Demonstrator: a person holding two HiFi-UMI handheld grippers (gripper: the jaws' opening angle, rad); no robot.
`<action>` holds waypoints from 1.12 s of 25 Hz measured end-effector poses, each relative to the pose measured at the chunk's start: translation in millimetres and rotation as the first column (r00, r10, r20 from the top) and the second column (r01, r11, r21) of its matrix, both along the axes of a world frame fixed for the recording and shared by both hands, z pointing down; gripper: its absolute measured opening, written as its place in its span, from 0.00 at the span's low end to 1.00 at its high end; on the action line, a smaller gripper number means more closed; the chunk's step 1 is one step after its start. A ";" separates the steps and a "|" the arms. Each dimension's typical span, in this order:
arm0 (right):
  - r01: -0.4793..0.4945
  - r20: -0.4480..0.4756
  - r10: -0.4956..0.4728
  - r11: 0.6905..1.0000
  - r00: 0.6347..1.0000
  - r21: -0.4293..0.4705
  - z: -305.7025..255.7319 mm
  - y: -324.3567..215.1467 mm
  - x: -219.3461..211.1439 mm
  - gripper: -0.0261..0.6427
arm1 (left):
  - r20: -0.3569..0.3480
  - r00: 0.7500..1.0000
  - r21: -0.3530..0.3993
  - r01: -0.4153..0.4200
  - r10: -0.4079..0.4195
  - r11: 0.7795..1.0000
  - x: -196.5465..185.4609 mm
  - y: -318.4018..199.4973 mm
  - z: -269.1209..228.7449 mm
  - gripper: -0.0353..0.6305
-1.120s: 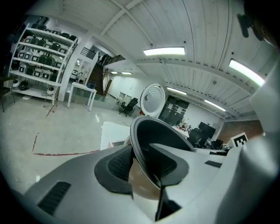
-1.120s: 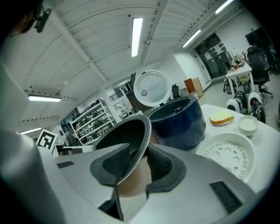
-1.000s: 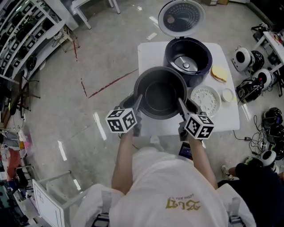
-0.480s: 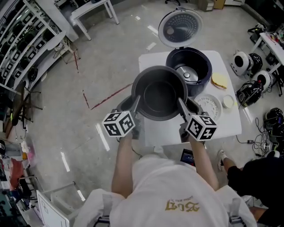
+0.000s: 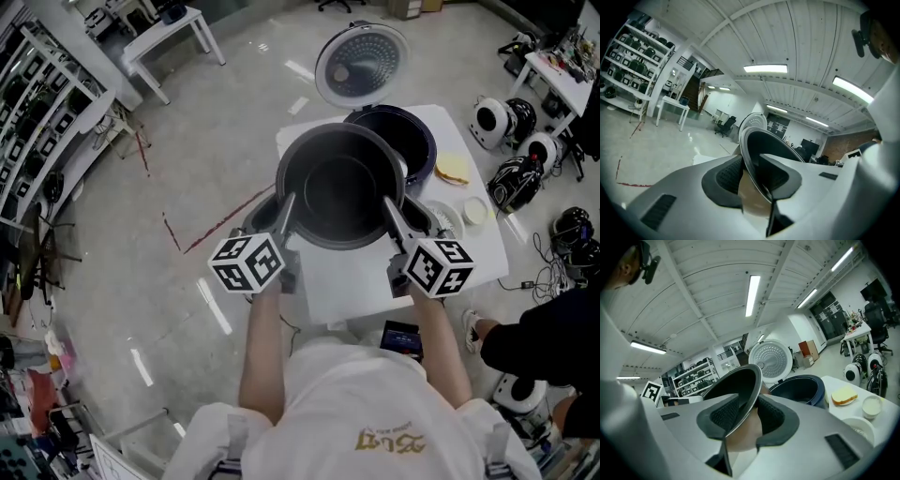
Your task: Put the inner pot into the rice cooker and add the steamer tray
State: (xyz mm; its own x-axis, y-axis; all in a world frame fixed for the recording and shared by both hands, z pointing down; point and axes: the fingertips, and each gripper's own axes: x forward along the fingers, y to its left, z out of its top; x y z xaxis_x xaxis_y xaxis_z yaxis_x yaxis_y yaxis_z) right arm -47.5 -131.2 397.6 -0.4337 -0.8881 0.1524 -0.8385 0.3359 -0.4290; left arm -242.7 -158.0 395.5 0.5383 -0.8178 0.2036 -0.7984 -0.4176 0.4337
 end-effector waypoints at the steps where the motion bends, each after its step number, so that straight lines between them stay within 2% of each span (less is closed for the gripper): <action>1: -0.008 -0.001 0.008 1.000 1.000 0.002 -2.0 -1.9 5.2 0.24 | -0.005 1.000 0.002 -0.007 0.007 1.000 5.4 -2.9 -1.4 0.24; 7: -0.022 0.015 0.022 1.000 1.000 0.013 -11.9 -21.4 31.3 0.24 | -0.017 1.000 0.011 -0.015 0.015 1.000 30.8 -21.4 -9.8 0.24; 28: 0.036 0.055 -0.036 0.999 0.998 0.016 -29.4 -114.5 115.8 0.24 | -0.040 0.997 0.007 0.072 -0.072 0.997 112.1 -104.3 -26.5 0.23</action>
State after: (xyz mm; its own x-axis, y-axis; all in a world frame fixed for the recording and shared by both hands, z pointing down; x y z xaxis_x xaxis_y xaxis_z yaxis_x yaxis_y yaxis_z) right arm 68.3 -245.7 368.2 -0.4728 -0.8737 0.1146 -0.8011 0.3720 -0.4689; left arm -130.6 -262.3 369.0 0.4856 -0.8562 0.1764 -0.8087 -0.3634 0.4626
